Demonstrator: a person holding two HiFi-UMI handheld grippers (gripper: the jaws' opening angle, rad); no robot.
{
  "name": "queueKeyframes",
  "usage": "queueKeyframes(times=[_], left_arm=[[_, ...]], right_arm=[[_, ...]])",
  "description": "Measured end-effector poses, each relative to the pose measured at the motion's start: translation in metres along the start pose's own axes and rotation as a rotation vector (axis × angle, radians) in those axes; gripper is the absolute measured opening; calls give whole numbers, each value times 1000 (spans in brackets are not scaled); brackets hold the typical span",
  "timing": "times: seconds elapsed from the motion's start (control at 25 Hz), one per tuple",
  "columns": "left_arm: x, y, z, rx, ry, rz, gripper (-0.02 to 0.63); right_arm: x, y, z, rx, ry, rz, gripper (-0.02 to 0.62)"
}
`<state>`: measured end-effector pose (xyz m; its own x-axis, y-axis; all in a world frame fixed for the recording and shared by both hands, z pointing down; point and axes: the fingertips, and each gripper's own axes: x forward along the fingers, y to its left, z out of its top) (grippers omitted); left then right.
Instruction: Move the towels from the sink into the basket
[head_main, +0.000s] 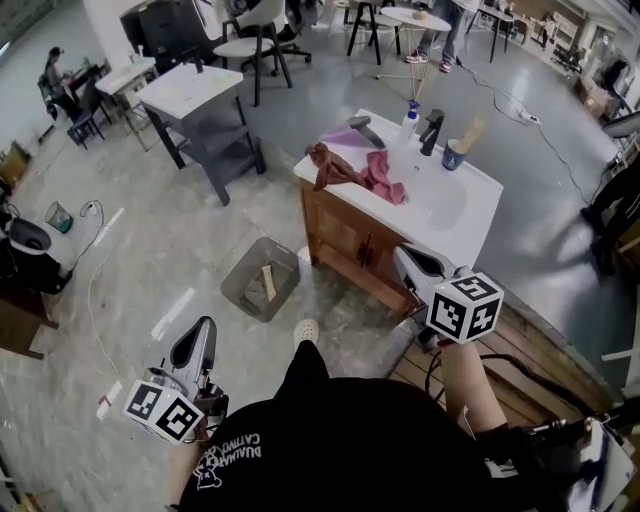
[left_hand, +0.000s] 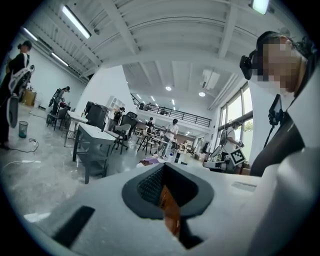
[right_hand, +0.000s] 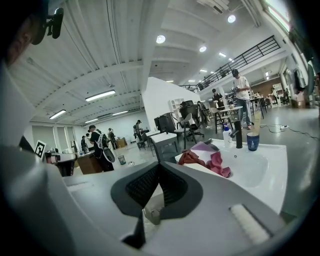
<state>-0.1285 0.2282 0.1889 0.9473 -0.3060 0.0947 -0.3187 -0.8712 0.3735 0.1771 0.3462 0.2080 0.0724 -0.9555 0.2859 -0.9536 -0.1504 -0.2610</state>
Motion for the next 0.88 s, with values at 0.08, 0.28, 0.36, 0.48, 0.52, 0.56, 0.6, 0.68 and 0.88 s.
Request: queueKeyframes(times=[0.08, 0.28, 0.36, 0.48, 0.52, 0.56, 0.6, 0.68, 0.88], left_arm=[[15, 11, 1, -9, 3, -6, 3], [62, 36, 16, -24, 14, -37, 5], [82, 46, 25, -23, 20, -48, 3], [111, 64, 41, -26, 26, -71, 5], [121, 70, 46, -29, 29, -81, 4], [131, 76, 50, -33, 32, -90, 5], [140, 82, 54, -36, 35, -99, 5], [159, 94, 62, -41, 40, -116, 3], [204, 121, 81, -41, 44, -160, 5]], right_arm=[[12, -10, -1, -2, 14, -10, 6], [46, -35, 5, 32, 34, -38, 6], [60, -45, 14, 38, 35, -51, 6], [82, -55, 31, 35, 33, -67, 6], [88, -58, 36, 34, 33, -74, 6], [95, -62, 41, 35, 35, -82, 6], [102, -66, 45, 36, 37, -90, 6], [115, -73, 52, 39, 41, -106, 6], [147, -88, 69, 37, 39, -144, 6]])
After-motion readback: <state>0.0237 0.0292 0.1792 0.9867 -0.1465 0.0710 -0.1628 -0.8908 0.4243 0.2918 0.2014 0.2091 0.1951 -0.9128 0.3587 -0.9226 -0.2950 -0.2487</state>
